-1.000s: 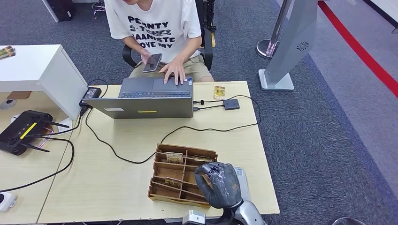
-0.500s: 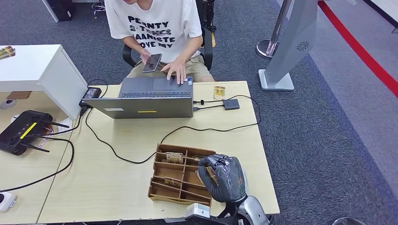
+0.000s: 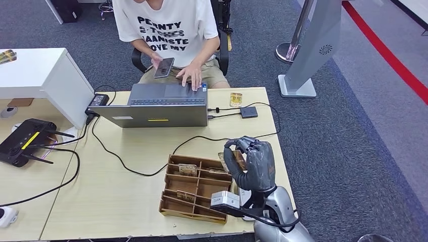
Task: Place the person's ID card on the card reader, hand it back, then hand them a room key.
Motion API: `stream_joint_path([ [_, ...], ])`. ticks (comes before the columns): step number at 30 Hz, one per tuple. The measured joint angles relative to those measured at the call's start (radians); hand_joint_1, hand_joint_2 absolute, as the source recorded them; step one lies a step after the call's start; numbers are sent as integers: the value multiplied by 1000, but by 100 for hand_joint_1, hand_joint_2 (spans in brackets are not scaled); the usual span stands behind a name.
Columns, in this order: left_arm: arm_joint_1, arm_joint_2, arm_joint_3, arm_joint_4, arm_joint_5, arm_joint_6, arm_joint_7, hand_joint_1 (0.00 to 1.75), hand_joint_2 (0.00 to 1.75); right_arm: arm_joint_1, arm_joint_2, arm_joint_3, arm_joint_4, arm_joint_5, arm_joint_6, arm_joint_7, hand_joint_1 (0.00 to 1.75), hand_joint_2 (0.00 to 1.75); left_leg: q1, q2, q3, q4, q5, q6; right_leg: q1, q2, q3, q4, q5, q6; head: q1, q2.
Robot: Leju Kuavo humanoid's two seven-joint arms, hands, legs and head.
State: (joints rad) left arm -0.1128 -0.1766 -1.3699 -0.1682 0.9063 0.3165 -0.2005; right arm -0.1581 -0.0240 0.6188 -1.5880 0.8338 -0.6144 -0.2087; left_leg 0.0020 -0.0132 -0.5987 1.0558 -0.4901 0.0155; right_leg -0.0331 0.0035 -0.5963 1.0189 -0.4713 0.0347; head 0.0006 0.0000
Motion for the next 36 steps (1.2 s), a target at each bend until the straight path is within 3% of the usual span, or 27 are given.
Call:
stream_joint_path([
  [13,-3,0,-1,0,-38,-12,17,0,0,-116,27,-38,-3,-15,55,29,175,175,0,0,0,0,0,0,0,0,0,0,0,0,0,0],
  [34,-10,1,-10,0,-89,-37,43,0,0,-285,96,-116,155,28,76,101,175,175,0,-1,0,0,1,0,0,0,0,0,0,0,0,0],
  [35,-10,1,-10,0,-89,-37,43,0,0,-287,98,-117,161,30,76,102,161,175,0,-1,0,0,1,0,0,0,0,0,0,0,0,0],
  [36,-10,1,-10,0,-90,-37,43,0,0,-288,100,-119,165,32,75,103,117,175,0,-1,0,0,1,0,0,0,0,0,0,0,0,0],
])
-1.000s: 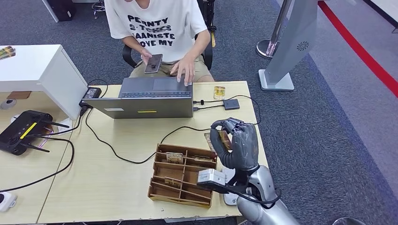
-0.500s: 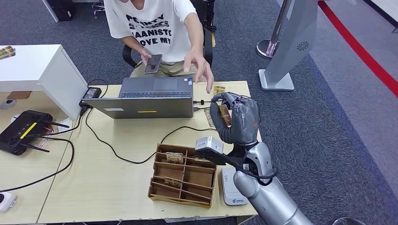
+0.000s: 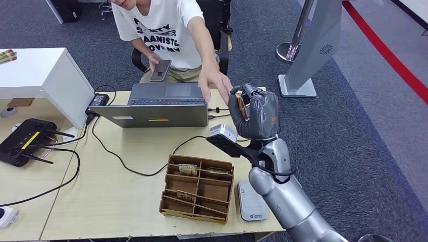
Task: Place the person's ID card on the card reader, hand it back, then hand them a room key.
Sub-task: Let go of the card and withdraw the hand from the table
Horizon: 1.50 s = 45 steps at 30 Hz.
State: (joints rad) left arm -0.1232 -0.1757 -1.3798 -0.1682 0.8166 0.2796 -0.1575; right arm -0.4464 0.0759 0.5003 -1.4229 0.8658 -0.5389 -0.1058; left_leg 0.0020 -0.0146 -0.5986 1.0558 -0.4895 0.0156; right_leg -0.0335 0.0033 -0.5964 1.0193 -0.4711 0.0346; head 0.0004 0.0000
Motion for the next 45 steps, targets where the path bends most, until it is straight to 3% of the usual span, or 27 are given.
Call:
stream_joint_path([
  [2,0,0,0,0,-1,0,0,0,0,-1,3,-2,7,3,0,0,30,175,0,0,0,0,0,0,0,0,0,0,0,0,0,0],
  [3,0,0,0,0,-1,0,0,0,0,-1,4,-2,10,4,0,1,0,175,0,0,0,0,0,0,0,0,0,0,0,0,0,0],
  [20,0,0,0,0,3,2,-3,0,0,3,17,0,37,3,17,-3,0,175,0,-1,0,0,0,0,0,0,0,0,0,0,0,0],
  [24,5,0,0,0,17,10,-22,0,0,49,21,2,-4,-130,33,-70,0,175,0,-1,0,0,0,0,0,-1,0,0,0,0,0,0],
  [27,12,0,0,0,35,25,-49,0,0,105,21,5,-58,-357,106,-142,0,175,0,-1,0,0,0,0,0,-1,0,0,-1,0,0,0],
  [31,15,0,0,0,57,47,-80,0,0,196,13,6,-136,-688,272,-226,0,0,0,0,-1,0,-1,0,0,-1,-1,0,-1,0,0,0],
  [36,17,-5,3,0,77,91,-95,0,0,312,-35,6,-215,-960,499,-282,0,0,0,0,-1,0,-1,0,0,-1,-1,-1,-1,1,0,0],
  [45,18,-6,9,1,82,102,-85,0,0,421,-112,-3,-245,-1240,881,-321,0,0,0,0,-1,0,-1,0,0,0,-1,-1,-1,1,0,0],
])
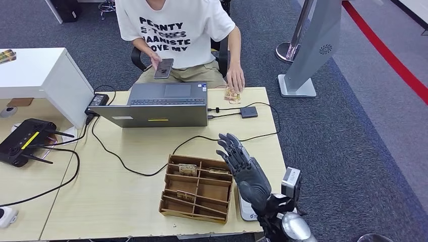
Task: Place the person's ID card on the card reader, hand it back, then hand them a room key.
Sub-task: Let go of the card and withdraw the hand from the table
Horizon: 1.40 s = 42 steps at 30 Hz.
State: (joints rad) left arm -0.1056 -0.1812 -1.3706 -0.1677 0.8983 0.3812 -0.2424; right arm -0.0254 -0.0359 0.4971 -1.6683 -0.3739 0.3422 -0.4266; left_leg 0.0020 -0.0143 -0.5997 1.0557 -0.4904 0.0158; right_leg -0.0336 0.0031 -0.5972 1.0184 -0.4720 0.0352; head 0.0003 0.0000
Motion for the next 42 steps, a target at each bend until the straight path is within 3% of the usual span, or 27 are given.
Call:
stream_joint_path([
  [4,-3,0,0,1,-2,-15,27,0,0,-3,-27,1,28,2,142,-14,0,0,0,0,0,0,0,0,0,0,0,0,0,0,0,0],
  [8,-5,0,0,1,-3,-23,33,0,0,-23,-51,18,56,26,194,-12,0,0,0,0,0,0,0,0,0,0,0,0,0,0,0,0],
  [32,-6,-4,0,1,-20,-10,33,0,0,-26,-202,249,174,119,271,-52,0,0,0,0,0,0,0,0,0,0,0,0,0,0,0,0],
  [42,-6,-6,0,1,-25,-3,33,0,0,-50,-262,315,227,169,245,-56,0,0,0,0,0,0,0,0,0,0,0,0,0,0,0,0],
])
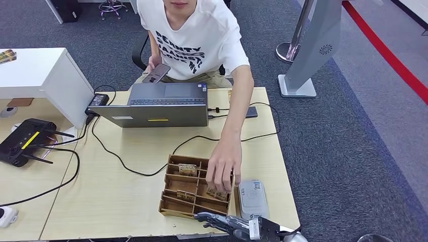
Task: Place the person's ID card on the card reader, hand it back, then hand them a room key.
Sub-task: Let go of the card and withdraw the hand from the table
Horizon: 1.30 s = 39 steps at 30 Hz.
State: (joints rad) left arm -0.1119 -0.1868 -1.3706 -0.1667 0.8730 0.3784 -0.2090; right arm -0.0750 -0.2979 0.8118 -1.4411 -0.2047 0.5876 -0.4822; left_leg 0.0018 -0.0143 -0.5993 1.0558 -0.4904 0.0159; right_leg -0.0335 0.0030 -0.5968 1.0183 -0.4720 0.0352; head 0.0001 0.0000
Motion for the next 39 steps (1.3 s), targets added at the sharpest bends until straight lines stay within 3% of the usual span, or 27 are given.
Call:
stream_joint_path([
  [10,0,-3,0,0,-5,12,1,0,0,-18,-37,51,57,39,-45,1,0,0,0,0,0,0,0,0,0,0,0,0,0,0,0,0],
  [18,0,-3,0,0,-14,26,0,0,0,-5,-73,79,123,123,-85,-75,0,0,0,0,0,0,0,0,0,0,0,0,0,0,0,0],
  [39,-4,-10,0,0,-13,42,0,0,0,-18,-130,101,113,121,-115,-21,0,0,0,1,0,0,0,1,0,0,0,-1,0,0,0,0],
])
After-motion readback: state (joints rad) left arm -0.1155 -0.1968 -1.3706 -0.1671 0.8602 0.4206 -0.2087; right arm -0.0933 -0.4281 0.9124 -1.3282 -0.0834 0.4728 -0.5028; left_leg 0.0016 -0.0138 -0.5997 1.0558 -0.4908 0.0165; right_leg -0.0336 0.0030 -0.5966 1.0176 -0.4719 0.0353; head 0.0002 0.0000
